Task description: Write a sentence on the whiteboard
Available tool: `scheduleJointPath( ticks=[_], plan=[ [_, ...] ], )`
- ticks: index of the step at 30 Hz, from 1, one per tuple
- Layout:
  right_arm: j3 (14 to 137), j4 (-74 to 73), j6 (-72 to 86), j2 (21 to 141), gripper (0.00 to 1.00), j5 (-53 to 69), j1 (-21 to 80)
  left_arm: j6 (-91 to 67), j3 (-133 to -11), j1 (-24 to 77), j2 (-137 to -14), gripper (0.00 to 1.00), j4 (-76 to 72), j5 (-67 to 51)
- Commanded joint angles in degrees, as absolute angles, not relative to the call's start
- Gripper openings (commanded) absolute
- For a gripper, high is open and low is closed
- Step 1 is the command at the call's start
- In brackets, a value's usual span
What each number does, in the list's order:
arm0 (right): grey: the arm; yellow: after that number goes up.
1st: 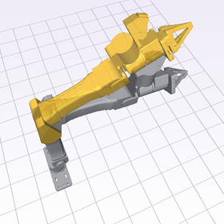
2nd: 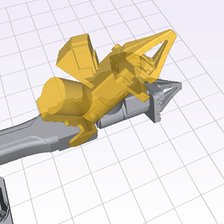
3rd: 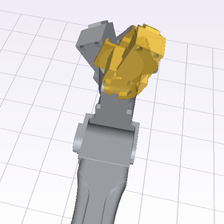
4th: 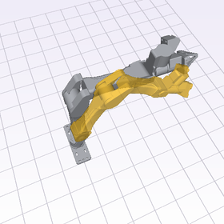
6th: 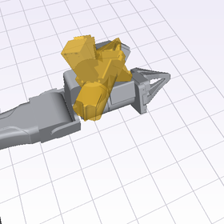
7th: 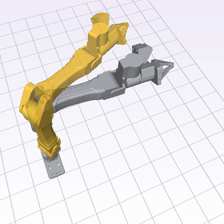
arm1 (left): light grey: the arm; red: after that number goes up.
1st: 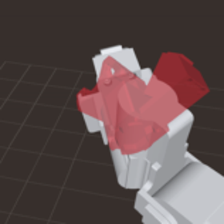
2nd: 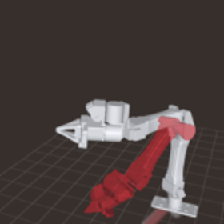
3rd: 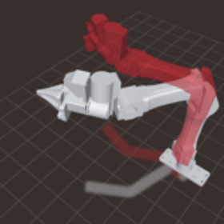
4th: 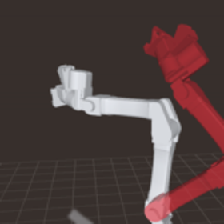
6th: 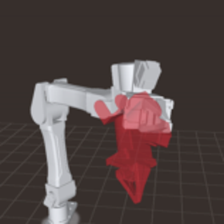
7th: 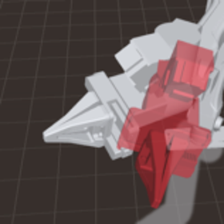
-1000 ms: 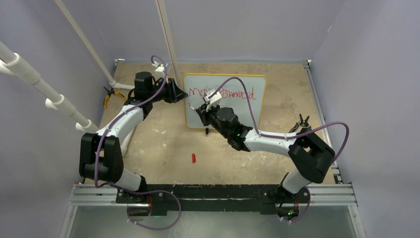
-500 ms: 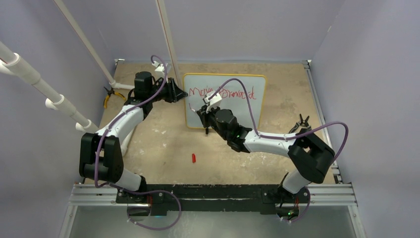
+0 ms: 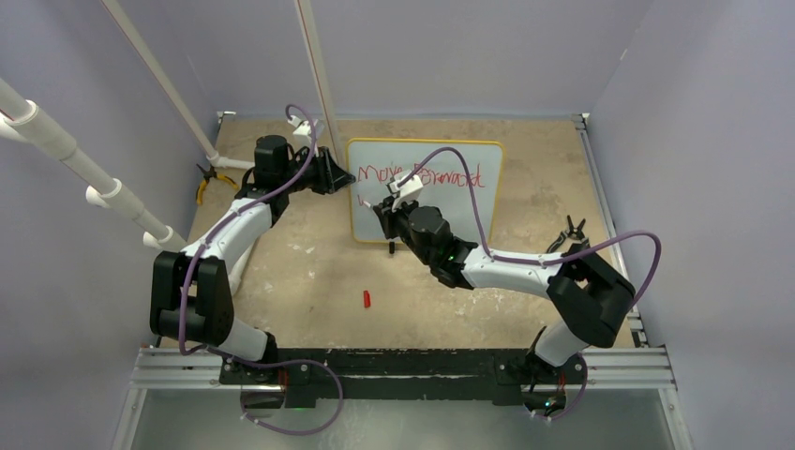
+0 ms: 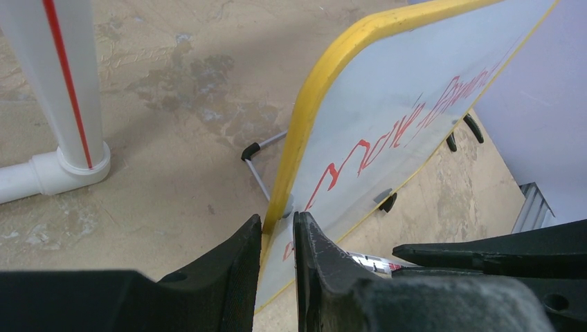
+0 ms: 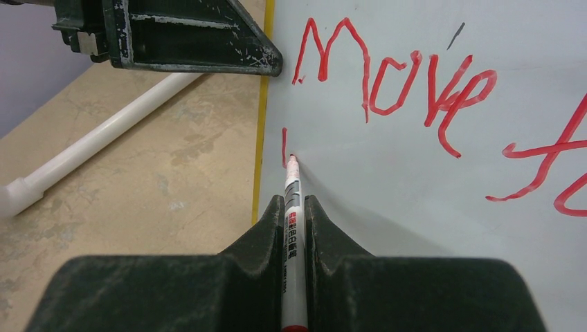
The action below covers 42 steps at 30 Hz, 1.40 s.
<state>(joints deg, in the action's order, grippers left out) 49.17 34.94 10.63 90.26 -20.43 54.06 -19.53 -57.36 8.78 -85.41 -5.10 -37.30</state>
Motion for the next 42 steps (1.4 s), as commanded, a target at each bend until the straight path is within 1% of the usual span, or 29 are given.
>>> scheduleJointPath(
  ticks=[1, 22, 42],
  plan=[
    [50.01, 37.55, 10.04, 88.24, 0.00, -23.76, 53.88, -19.86, -57.37, 9.05, -85.51, 0.22, -7.55, -38.55],
    [46.02, 35.51, 12.05, 87.02, 0.00, -23.54, 54.05, -19.95, -57.33, 9.23, -85.58, 0.20, -7.73, -38.61],
    [49.61, 39.52, 11.37, 87.01, 0.00, -27.71, 54.12, -19.86, -57.33, 9.66, -85.88, 0.19, -7.69, -38.88]
  ],
)
